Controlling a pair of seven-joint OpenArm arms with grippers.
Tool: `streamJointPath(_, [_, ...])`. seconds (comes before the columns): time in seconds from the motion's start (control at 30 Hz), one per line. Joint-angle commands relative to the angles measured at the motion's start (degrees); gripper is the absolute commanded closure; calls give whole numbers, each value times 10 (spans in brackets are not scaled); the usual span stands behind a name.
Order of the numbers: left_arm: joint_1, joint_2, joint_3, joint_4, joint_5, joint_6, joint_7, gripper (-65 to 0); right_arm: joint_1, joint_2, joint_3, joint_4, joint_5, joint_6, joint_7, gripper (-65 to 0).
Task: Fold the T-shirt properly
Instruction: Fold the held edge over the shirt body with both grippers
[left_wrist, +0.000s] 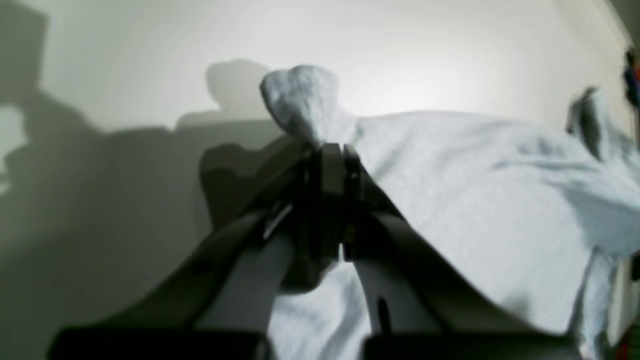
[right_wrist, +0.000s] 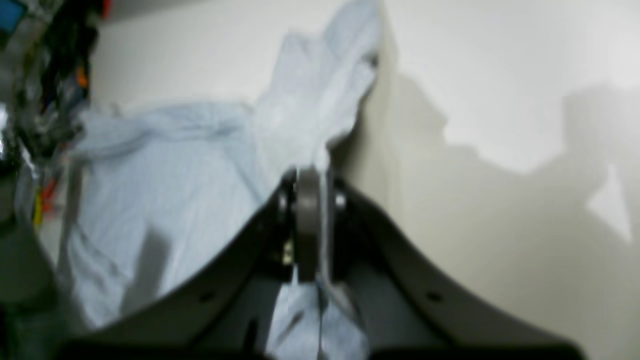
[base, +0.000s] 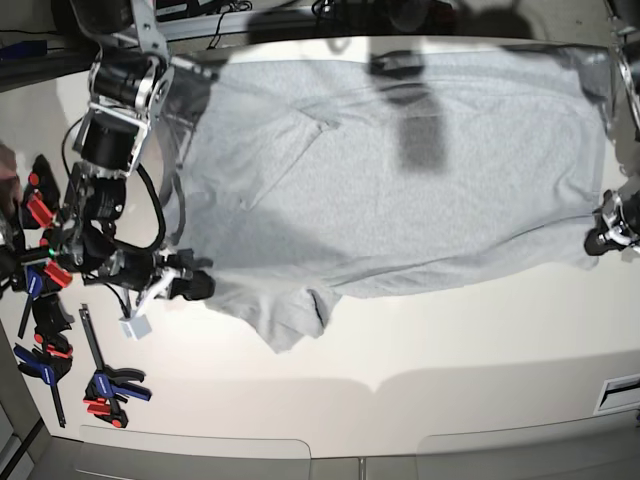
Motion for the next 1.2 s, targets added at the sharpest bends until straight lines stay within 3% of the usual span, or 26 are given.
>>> streamJointPath(0.0, [2, -26, -4, 24, -15, -5, -8, 0, -2, 13, 7, 25, 13, 3, 6, 0])
streamJointPath(0.2, [74, -48, -53, 77, -62, -5, 39, 0, -101, 13, 59, 81, 19, 3, 6, 0])
streamJointPath(0.43, [138, -48, -151, 86, -150, -5, 151, 0, -185, 13, 125, 106, 105, 3, -40, 0])
streamJointPath(0.7, [207, -44, -157, 86, -161, -5, 160, 0, -228, 13, 174, 106, 116, 3, -43, 0])
streamJointPath(1.17, [215, -46, -158, 87, -162, -5, 197, 0, -231, 13, 178, 106, 119, 3, -75, 0])
